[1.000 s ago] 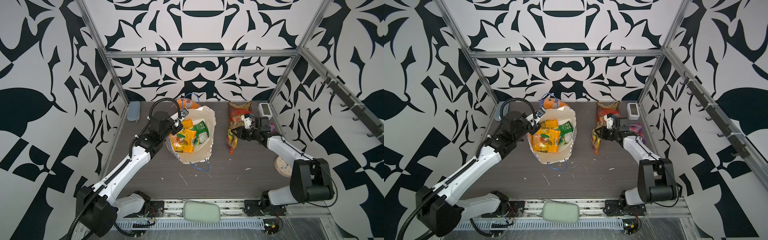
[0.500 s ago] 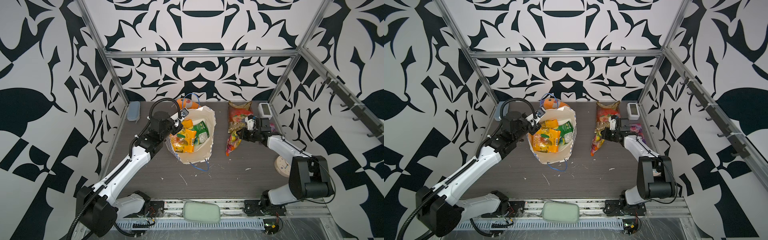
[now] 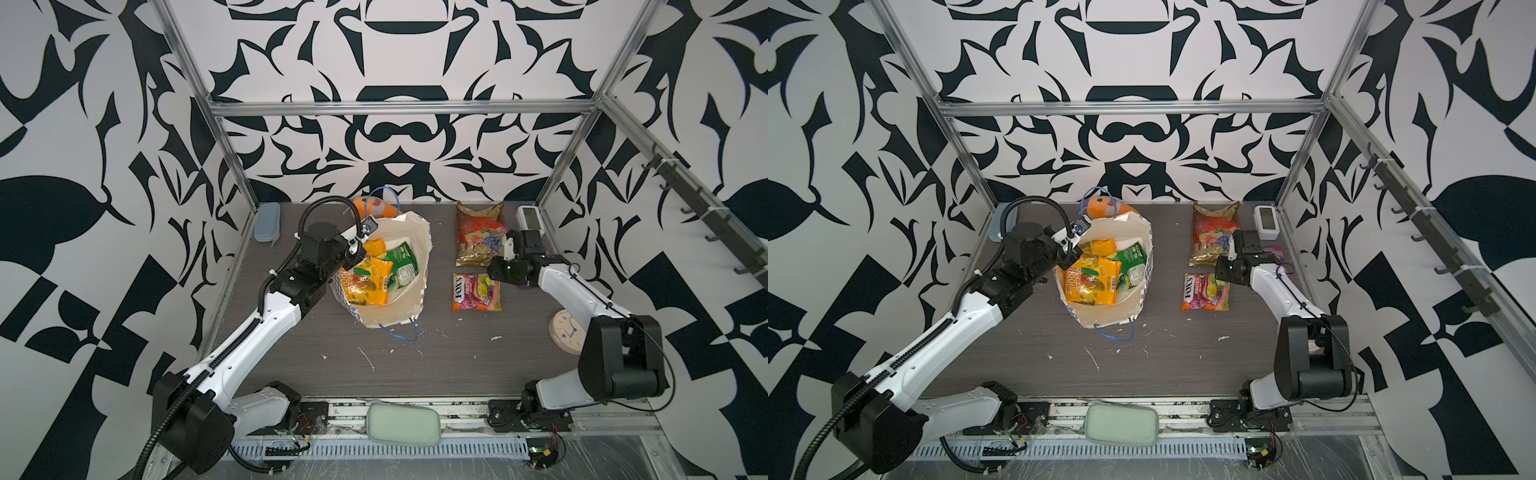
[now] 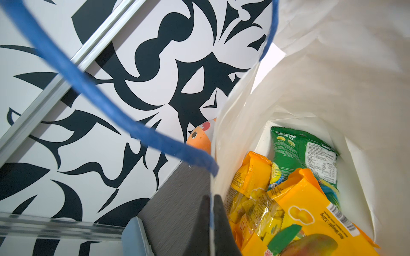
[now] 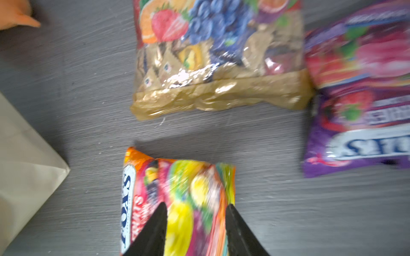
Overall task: Take the snacks out of the paper bag
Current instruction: Place the snack at the middle-right of the table, then move the snack to the middle-right of the table.
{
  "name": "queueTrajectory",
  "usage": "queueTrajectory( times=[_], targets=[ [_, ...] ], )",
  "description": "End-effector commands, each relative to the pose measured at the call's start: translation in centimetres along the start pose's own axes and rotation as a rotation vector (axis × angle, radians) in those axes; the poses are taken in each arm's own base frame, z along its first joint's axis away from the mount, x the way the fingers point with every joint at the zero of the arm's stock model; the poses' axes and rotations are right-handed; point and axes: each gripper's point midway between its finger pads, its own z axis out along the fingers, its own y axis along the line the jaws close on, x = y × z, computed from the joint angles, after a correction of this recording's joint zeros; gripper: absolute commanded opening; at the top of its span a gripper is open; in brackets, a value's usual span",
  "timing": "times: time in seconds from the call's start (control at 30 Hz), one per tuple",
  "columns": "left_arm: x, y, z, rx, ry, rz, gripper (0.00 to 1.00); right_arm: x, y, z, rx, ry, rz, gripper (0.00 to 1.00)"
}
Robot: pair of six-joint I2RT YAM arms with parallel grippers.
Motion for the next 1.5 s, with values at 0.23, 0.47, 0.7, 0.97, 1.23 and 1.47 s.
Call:
queueTrajectory(
  times=[0.23,0.47,0.7,0.97,1.23,1.47],
  targets=[
    [-2.8,1.2,-1.0,-0.031,-0.098,0.003,0.00,1.1,8.4,-2.8,-0.043,-0.043,-0.175,0.52],
    [-2.6,1.1,-0.9,-0.028,-0.089,0.003,0.00,6.0,8.1,0.5,0.018,0.079,-0.111,0.48],
    [-2.5,1.0,-0.5,-0.025,-0.083,0.008,0.00,8.5,6.9,3.2,0.054,0.126,-0.042,0.44],
    [-2.5,1.1,-1.0,-0.033,-0.087,0.009,0.00,9.3,4.5,4.2,0.180,0.151,-0.060,0.39],
    [-2.4,1.2,-1.2,-0.043,-0.089,0.013,0.00,8.7,1.8,4.1,0.262,0.142,-0.082,0.36],
    [-2.6,1.3,-1.5,-0.048,-0.101,0.013,0.00,6.8,1.1,3.0,0.252,0.106,-0.178,0.36]
  ],
)
